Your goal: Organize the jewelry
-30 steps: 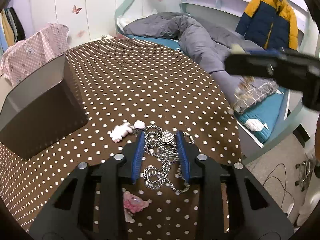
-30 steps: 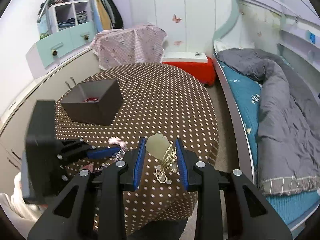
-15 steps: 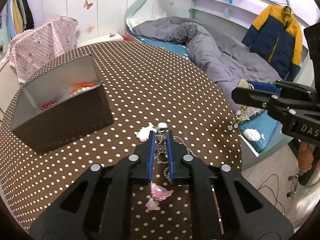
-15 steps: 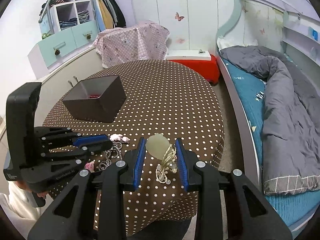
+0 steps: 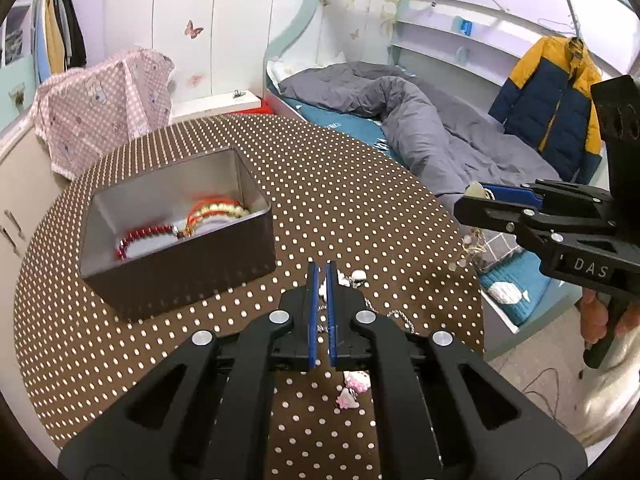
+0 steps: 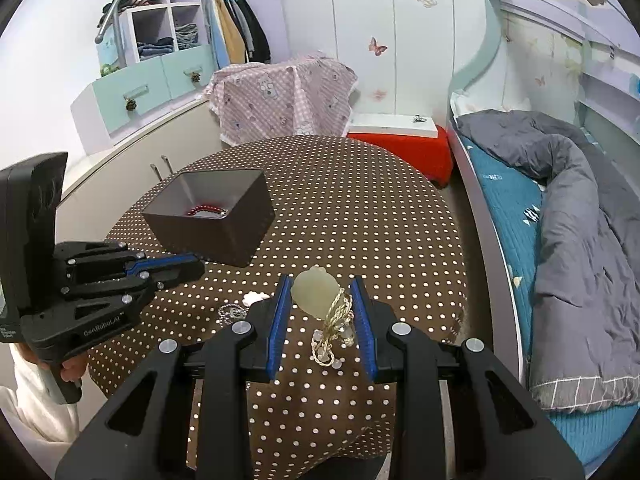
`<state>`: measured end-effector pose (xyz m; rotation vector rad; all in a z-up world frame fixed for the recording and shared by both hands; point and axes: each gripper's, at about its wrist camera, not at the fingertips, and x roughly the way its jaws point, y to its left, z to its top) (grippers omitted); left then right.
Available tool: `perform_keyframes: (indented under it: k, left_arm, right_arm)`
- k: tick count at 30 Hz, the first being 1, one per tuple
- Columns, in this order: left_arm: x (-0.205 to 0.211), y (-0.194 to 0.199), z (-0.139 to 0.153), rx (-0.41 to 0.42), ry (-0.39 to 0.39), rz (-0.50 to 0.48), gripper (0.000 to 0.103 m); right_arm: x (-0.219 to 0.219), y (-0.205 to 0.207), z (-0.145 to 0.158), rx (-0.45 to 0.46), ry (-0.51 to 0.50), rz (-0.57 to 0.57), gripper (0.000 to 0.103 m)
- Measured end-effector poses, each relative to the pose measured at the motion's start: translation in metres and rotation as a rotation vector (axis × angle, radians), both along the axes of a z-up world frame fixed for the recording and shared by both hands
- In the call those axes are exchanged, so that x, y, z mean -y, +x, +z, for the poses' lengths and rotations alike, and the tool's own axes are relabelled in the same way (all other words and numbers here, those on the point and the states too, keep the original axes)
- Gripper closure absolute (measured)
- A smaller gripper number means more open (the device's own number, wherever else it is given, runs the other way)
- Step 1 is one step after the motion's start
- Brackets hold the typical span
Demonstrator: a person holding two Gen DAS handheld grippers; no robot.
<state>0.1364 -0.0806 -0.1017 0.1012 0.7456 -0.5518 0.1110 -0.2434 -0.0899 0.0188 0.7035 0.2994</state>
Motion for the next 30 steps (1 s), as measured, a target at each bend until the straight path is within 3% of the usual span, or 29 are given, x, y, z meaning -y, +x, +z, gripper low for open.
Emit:
perform_keyframes:
  k: [1, 2, 4, 9, 10, 12, 13, 14, 15, 30]
  left_arm:
    - [0.0, 0.0, -0.003, -0.018, -0.007, -0.011, 0.096]
    - [0.0, 0.0, -0.007, -0.038, -0.018, -0.025, 0.073]
    - [0.0, 0.001, -0.013, -0.072, -0.054, -0.032, 0.006]
    - [0.008, -0.005, -0.017, -0.035, -0.031, -0.037, 0.007]
    - [0.012, -0.005, -0.02, -0.03, -0.014, -0.041, 0.011]
    - [0.023, -0.004, -0.029, -0.024, 0.034, -0.054, 0.027]
    - [0.027, -0.004, -0.033, -0.027, 0.057, -0.056, 0.044]
    - [0.032, -0.002, -0.039, -0.036, 0.087, -0.057, 0.073]
    - [0.038, 0.002, -0.05, -0.068, 0.13, -0.044, 0.086]
    - [0.008, 0.005, -0.016, -0.022, 0.055, 0.049, 0.093]
  right_arm:
    - [-0.001, 0.0, -0.001, -0.002, -0.001, 0.003, 0.075]
    - [-0.001, 0.0, -0.002, -0.005, -0.001, 0.005, 0.075]
    - [-0.001, 0.001, -0.004, -0.013, -0.001, 0.005, 0.075]
    - [0.001, 0.0, -0.007, -0.024, 0.001, -0.007, 0.075]
    - [0.002, 0.0, -0.007, -0.025, 0.001, -0.009, 0.075]
    - [0.004, 0.0, -0.007, -0.027, 0.003, -0.015, 0.075]
    - [0.005, 0.0, -0.008, -0.028, 0.004, -0.018, 0.075]
    - [0.005, -0.001, -0.008, -0.029, 0.004, -0.02, 0.075]
    - [0.005, -0.001, -0.009, -0.03, 0.003, -0.022, 0.075]
    - [0.004, 0.001, -0.004, -0.017, 0.0, -0.014, 0.075]
